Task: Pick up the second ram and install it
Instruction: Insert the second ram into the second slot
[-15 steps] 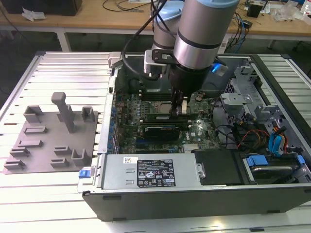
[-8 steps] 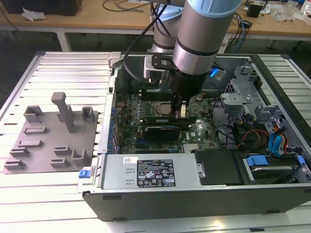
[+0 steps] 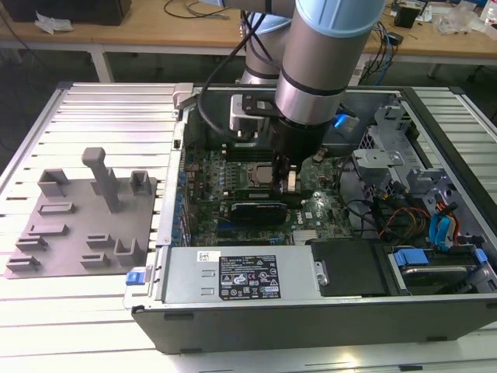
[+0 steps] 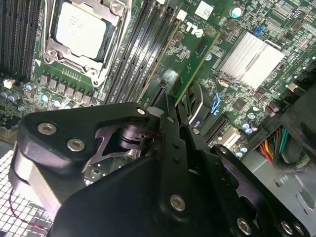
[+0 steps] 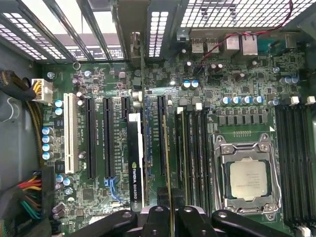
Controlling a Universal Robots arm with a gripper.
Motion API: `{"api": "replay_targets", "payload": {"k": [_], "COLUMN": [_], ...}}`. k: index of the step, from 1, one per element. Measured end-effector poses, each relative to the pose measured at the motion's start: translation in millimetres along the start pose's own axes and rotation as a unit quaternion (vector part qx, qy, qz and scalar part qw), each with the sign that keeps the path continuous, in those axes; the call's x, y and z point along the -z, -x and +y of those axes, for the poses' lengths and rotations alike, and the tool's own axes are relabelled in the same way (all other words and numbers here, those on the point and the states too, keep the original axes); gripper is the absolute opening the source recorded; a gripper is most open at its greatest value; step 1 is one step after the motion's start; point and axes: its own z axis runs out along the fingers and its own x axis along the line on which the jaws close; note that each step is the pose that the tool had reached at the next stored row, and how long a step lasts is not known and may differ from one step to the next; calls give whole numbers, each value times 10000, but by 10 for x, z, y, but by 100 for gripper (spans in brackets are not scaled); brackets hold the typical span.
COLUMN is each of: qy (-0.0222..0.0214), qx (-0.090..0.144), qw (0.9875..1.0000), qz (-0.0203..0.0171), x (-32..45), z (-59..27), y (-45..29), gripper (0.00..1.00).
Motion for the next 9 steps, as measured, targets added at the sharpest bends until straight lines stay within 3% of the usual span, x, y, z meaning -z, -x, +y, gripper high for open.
{"api": "replay_targets", "payload": {"k": [9], "qy": [0], "qx": [0], "qw": [10000], "qz": [0], "x": [-104], "z": [-7], "y": [9], "gripper": [11]}}
